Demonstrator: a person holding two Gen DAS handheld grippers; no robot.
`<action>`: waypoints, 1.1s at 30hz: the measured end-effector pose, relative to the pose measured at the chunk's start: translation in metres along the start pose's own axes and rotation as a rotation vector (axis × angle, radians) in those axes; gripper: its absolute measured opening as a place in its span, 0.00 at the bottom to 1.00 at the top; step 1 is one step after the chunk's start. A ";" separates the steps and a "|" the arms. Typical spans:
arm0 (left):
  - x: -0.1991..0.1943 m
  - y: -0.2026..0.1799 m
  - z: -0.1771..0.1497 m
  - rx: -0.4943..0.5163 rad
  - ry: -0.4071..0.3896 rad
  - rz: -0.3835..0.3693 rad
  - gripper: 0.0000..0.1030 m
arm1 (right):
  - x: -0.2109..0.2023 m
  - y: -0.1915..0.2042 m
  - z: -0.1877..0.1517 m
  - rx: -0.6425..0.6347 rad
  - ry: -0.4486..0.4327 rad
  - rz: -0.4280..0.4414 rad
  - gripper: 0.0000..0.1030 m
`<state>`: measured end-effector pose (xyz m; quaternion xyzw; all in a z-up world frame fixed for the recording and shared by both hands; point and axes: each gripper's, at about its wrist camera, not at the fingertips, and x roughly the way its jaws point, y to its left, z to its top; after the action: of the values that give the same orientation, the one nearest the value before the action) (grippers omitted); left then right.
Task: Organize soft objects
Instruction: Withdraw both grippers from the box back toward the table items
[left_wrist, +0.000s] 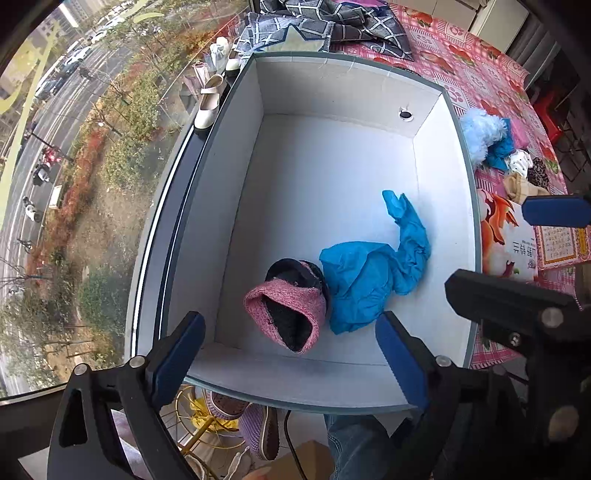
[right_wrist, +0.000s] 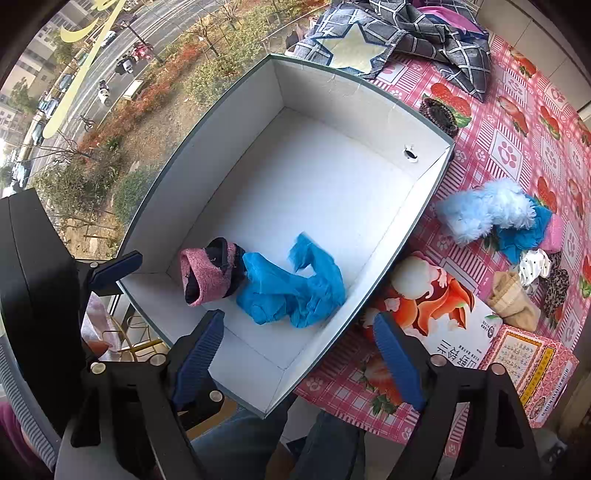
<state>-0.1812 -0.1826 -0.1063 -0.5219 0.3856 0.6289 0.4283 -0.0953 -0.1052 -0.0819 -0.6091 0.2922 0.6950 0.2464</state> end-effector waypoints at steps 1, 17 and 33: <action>-0.002 0.001 0.000 -0.006 -0.005 0.004 1.00 | -0.002 -0.002 -0.001 -0.001 -0.012 -0.015 0.99; -0.006 -0.004 0.012 0.003 -0.006 0.045 1.00 | -0.017 -0.005 0.005 0.045 -0.046 0.005 0.99; -0.012 -0.018 0.027 0.043 -0.008 0.032 1.00 | -0.031 -0.027 0.007 0.095 -0.073 0.020 0.99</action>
<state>-0.1723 -0.1535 -0.0906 -0.5039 0.4054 0.6293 0.4310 -0.0772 -0.0806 -0.0537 -0.5678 0.3218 0.7045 0.2788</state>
